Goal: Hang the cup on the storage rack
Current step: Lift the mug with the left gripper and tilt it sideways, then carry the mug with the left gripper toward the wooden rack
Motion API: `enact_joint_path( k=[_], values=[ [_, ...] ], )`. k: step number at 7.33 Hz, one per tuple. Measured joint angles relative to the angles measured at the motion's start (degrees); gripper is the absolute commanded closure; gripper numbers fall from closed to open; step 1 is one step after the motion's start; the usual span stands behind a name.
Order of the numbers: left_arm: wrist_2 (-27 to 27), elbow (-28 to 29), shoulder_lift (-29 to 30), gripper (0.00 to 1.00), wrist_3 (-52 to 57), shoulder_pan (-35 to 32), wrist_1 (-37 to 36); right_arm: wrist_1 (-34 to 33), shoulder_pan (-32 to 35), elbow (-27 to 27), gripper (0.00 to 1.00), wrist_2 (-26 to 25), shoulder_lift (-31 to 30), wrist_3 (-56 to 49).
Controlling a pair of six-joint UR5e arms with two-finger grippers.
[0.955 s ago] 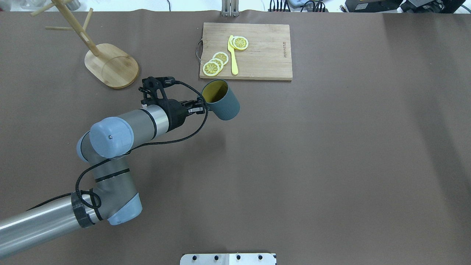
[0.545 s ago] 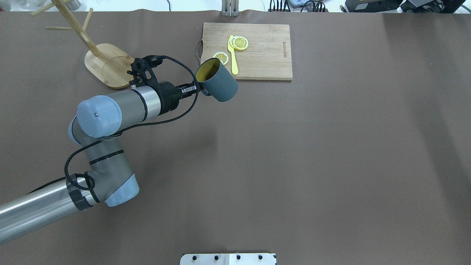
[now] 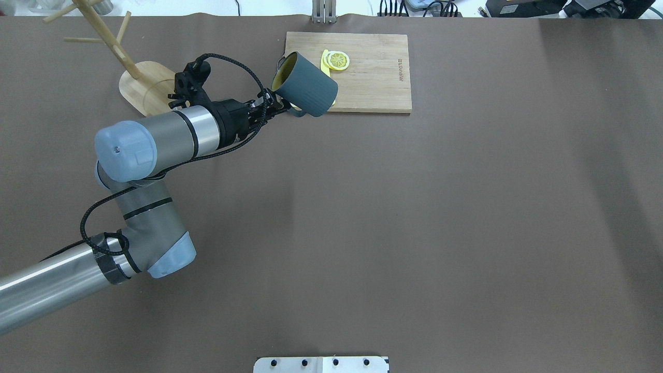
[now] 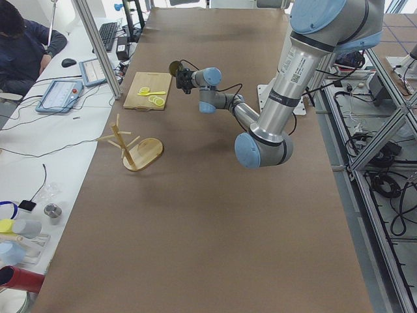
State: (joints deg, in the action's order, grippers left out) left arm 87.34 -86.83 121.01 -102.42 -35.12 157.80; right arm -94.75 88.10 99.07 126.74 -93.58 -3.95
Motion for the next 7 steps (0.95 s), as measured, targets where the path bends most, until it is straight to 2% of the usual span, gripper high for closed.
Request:
enact_joint_path(
  k=[2,5,7],
  values=[
    [-0.4,0.6,0.0,1.00,-7.0,-0.9,3.2,0.0,0.0,0.0,0.00,0.0,-0.3,0.0],
    [-0.5,6.6,0.0,1.00,-18.3,-3.9,14.0,0.0,0.1,0.1,0.00,0.0,-0.4,-0.1],
    [-0.4,8.5,0.0,1.00,-26.7,-6.9,16.7,0.0,0.1,0.1,0.00,0.0,-0.4,-0.1]
  ],
)
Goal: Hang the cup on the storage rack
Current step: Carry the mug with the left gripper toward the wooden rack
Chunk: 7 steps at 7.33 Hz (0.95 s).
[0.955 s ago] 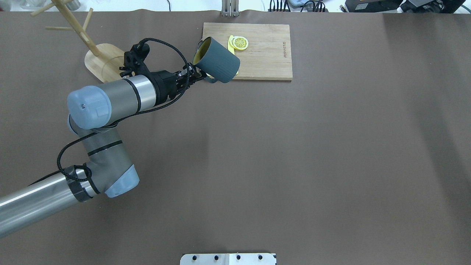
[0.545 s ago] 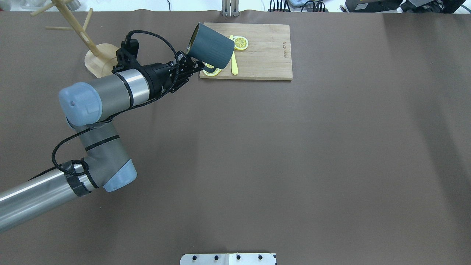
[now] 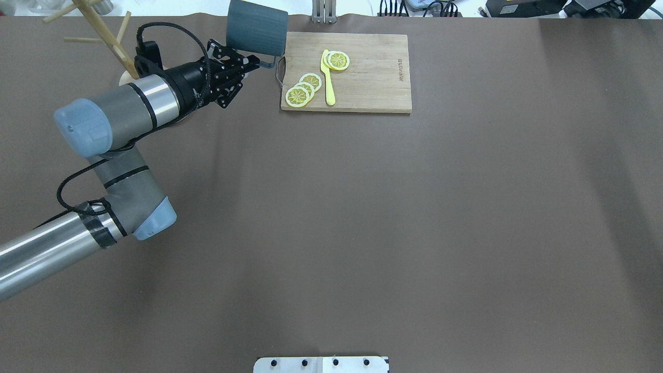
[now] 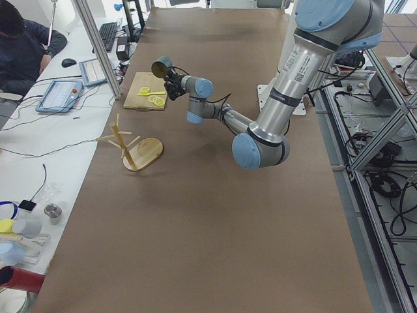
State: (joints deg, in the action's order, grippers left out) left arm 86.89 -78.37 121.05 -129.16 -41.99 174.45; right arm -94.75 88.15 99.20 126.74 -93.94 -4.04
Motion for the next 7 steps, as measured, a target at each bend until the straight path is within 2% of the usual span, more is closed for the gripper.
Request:
enact_joint_path(
  k=[2,4,7],
  values=[
    [0.0,1.1,0.2,1.00,-7.6,-2.4,1.0,0.1,0.0,0.1,0.00,0.0,0.1,0.1],
    [0.1,5.3,1.2,1.00,-14.0,-4.4,5.2,0.1,0.0,0.2,0.00,0.0,0.1,0.1],
    [0.5,11.1,2.8,1.00,-16.5,-5.3,12.8,0.1,0.0,0.4,0.00,0.0,0.2,0.1]
  ],
)
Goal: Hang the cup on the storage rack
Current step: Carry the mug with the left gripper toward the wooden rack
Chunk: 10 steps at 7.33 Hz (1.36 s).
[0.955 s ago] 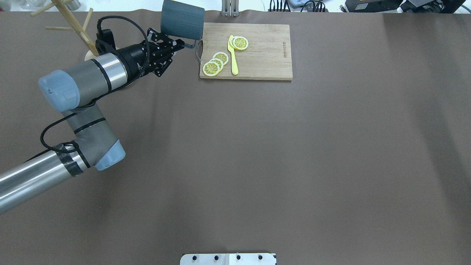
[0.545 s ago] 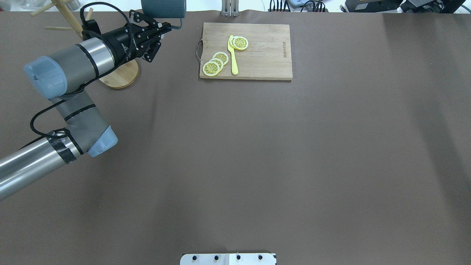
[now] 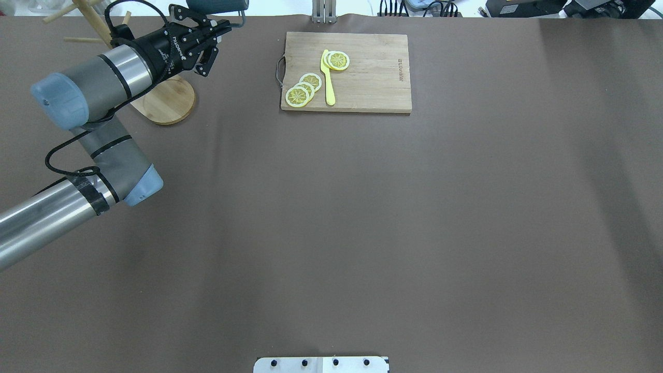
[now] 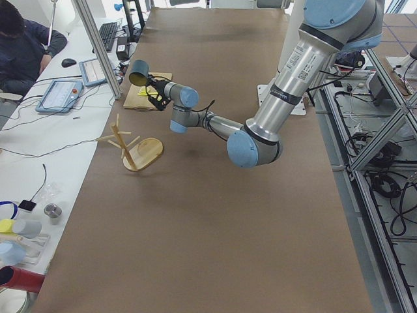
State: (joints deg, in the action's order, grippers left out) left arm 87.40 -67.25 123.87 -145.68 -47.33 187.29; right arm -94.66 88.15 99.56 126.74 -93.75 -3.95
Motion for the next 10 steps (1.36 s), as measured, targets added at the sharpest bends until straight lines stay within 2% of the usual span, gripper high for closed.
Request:
enact_joint_path(
  k=[3,5,8,10],
  values=[
    [0.0,7.1,0.1,1.00,-8.1,-1.9,9.9,0.0,0.0,0.0,0.00,0.0,0.0,0.0],
    [-0.2,10.6,-0.1,1.00,-14.0,-4.1,11.9,0.0,0.0,0.1,0.00,0.0,0.0,0.0],
    [-0.5,13.8,-0.1,1.00,-15.6,-5.5,13.2,0.0,0.0,0.2,0.00,0.0,0.0,0.0],
    [-0.5,16.8,-0.2,1.00,-15.8,-5.6,16.6,0.0,-0.1,0.2,0.00,-0.1,0.0,0.0]
  ],
)
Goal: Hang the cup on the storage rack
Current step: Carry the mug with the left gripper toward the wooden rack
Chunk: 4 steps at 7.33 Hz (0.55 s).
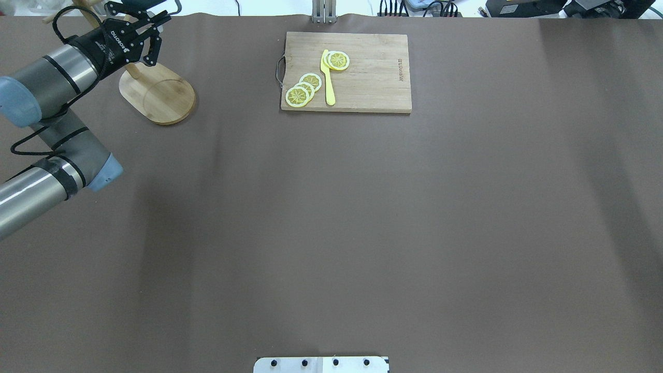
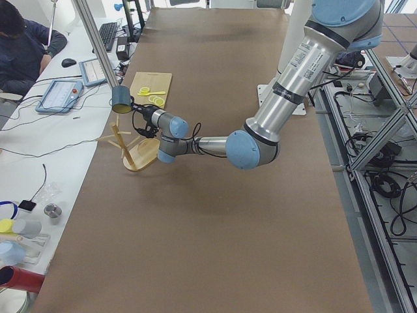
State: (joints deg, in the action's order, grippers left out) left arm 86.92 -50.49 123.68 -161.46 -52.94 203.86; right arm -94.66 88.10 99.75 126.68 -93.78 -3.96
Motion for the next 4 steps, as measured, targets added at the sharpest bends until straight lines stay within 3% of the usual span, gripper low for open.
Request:
enact_joint_path(
  k=[4],
  values=[
    [0.0,4.7,-0.4,1.00,-0.3,-0.1,4.5,0.0,0.0,0.1,0.00,0.0,0.0,0.0]
  ],
)
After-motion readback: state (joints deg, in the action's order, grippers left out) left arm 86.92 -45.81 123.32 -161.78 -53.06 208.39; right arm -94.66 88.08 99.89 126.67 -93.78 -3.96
